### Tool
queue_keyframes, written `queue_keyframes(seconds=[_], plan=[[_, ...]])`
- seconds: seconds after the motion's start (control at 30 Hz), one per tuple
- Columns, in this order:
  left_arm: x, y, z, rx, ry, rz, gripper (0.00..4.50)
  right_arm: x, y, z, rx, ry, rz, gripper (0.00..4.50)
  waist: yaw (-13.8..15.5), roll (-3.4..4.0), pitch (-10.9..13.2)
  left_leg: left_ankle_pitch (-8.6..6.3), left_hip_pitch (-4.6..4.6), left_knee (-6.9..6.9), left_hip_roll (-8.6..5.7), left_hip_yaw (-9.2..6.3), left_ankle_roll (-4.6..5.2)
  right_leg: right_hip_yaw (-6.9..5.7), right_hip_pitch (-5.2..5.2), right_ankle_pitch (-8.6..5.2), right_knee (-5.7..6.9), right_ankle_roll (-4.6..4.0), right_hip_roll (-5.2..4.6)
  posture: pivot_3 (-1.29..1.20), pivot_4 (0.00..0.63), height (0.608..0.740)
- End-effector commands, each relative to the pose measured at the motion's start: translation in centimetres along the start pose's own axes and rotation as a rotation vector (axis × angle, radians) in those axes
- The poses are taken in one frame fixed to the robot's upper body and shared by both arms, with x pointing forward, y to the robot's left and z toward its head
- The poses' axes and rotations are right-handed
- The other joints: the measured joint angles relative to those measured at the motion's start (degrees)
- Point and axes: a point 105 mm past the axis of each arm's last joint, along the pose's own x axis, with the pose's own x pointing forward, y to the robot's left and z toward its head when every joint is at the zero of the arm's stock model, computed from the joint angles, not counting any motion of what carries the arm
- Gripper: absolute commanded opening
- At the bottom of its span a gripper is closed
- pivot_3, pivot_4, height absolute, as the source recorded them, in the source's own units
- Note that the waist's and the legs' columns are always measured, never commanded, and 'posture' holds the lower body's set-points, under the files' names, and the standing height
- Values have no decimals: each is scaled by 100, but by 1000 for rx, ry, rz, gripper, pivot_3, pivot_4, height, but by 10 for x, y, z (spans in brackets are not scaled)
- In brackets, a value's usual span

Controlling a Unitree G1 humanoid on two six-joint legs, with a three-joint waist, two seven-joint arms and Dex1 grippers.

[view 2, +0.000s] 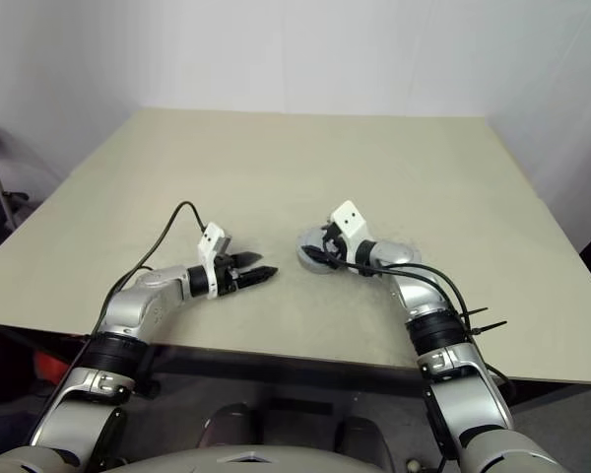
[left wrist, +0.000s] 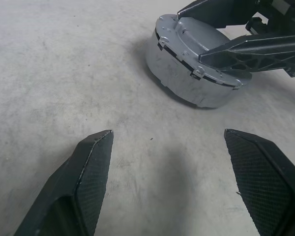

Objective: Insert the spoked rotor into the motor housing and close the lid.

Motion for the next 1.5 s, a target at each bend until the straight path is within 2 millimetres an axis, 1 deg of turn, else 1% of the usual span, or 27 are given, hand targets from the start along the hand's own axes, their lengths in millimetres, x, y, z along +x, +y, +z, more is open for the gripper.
queue_keyframes(seconds=[0.03, 0.2, 0.43, 0.53, 0.6, 0.8, 0.9, 1.03, 1.17, 1.23, 1.43, 1.47, 1.5], plan=[[1, -3, 11, 31, -26, -10, 3805, -9, -8, 20, -27, -62, -9, 3038, 0, 0, 0, 0, -1, 0, 0, 0, 0, 0, 0, 0, 0, 0, 0, 0, 0, 740], [1, -2, 11, 32, -26, -8, 3805, -9, -9, 20, -37, -52, -7, 3038, -2, 0, 0, 0, -9, 0, 0, 0, 0, 0, -6, 0, -4, 0, 0, 0, 0, 740], [1, -1, 13, 36, -29, -7, 3805, -9, -8, 0, -19, 10, -7, 3038, 0, 0, 0, 0, -10, 0, 0, 0, 0, 0, -6, 0, -6, 0, 0, 0, 0, 740], [1, -2, 13, 36, -29, -7, 3805, -9, -12, -17, -4, 85, -29, 3038, 2, -1, 0, 0, -8, 0, -1, 0, 0, 0, -3, 0, -6, 0, 0, 0, 0, 740], [1, -2, 13, 36, -29, -7, 3805, -10, -10, -26, 4, 128, -18, 3038, 4, -1, 0, 0, -2, 0, -1, 0, 0, 0, 3, 0, -6, 0, 0, 0, 0, 740], [1, -3, 12, 35, -29, -7, 3805, -12, -9, -32, 8, 168, -12, 3038, 27, -3, -2, -6, 20, 0, -4, -1, 10, 0, 31, -1, -11, 1, -2, 0, 0, 740], [1, -3, 12, 32, -31, -7, 3805, -14, -9, -39, -13, 214, -14, 3038, 37, -2, -2, -10, 26, 0, -4, -1, 16, 0, 42, -2, -16, 3, -3, 0, 0, 740], [1, -4, 12, 27, -34, -7, 3805, -15, -14, -40, -4, 238, -34, 3038, 38, -2, -2, -16, 39, -1, -4, -2, 24, -1, 62, -2, -29, 3, -3, 0, 0, 740], [2, -5, 11, 22, -34, -9, 3805, -16, -20, -35, 32, 230, -61, 3038, 36, -2, -2, -18, 69, -4, -5, -2, 27, -1, 92, -7, -42, 12, -3, 0, 0, 740], [3, -5, 11, 20, -34, -9, 3805, -16, -20, -31, 46, 221, -55, 3038, 38, -2, -2, -17, 72, -4, -5, -3, 26, 0, 98, -22, -45, 38, -3, 0, 0, 740], [3, -5, 9, 16, -36, -4, 3805, -15, -23, -28, 38, 216, -61, 3038, 37, -2, -2, -18, 71, -6, -6, -3, 27, 0, 101, -17, -52, 31, -3, 0, 0, 740], [3, -5, 9, 16, -36, -3, 3805, -13, -22, -26, 44, 198, -54, 3038, 37, -2, -2, -18, 72, -7, -5, -3, 27, 0, 101, -15, -52, 26, -3, 0, 0, 740], [3, -4, 9, 15, -36, -2, 3805, -12, -19, -19, 67, 162, -39, 3038, 37, -2, -2, -17, 72, -7, -5, -3, 26, 0, 101, -15, -52, 26, -3, 0, 0, 740]])
